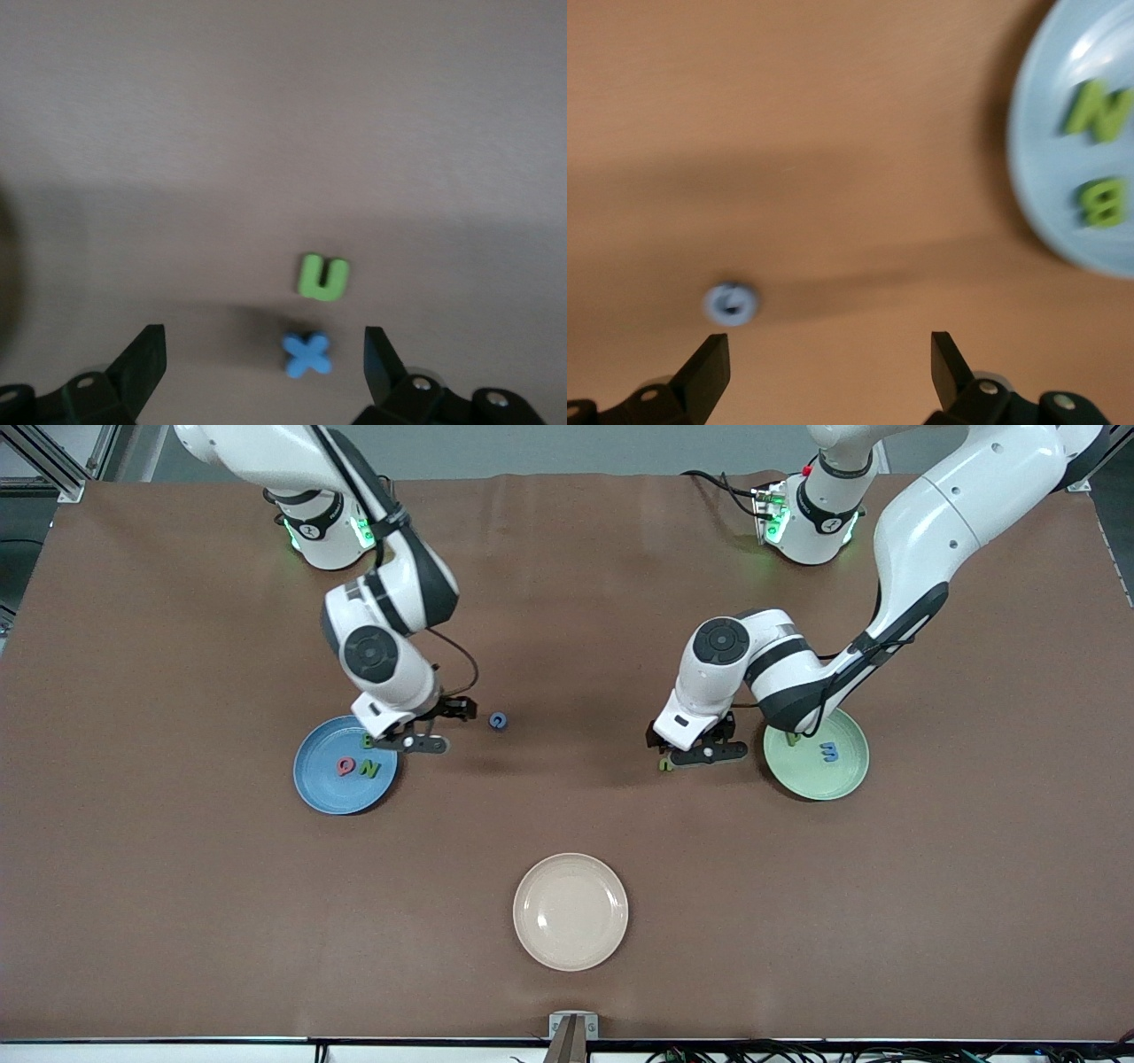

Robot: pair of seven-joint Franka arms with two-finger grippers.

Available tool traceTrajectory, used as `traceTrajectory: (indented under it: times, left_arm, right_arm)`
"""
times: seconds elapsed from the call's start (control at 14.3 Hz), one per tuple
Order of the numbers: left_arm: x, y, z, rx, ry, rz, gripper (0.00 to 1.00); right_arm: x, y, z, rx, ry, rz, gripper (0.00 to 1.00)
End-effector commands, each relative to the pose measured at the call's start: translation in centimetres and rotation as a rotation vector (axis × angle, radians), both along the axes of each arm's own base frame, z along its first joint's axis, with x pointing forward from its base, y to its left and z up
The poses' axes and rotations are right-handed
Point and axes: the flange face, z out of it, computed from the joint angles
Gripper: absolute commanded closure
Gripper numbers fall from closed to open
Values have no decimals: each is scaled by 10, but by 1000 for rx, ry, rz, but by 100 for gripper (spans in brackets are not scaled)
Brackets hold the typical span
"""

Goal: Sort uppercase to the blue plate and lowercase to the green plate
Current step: 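Move the blue G and blue x to the blue and green plates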

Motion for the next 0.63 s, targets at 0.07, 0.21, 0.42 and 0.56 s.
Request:
traceTrajectory:
  times: [0.07,0.21,0.42,0.56]
  left_arm:
    - [2,-16,-12,-30,37,15,2]
    - [1,-16,-23,-16,42,11,5]
    - [-4,-22,-30,-20,41,-1,9]
    - [-6,-22,-37,-26,58,0,16]
  right_arm:
    - [-5,38,-46,3,-61,-68,0]
    - [-8,47,-67,14,-94,-69,0]
    - [-13,54,-82,19,-113,-88,0]
    - [-15,57,-83,24,-119,-83,4]
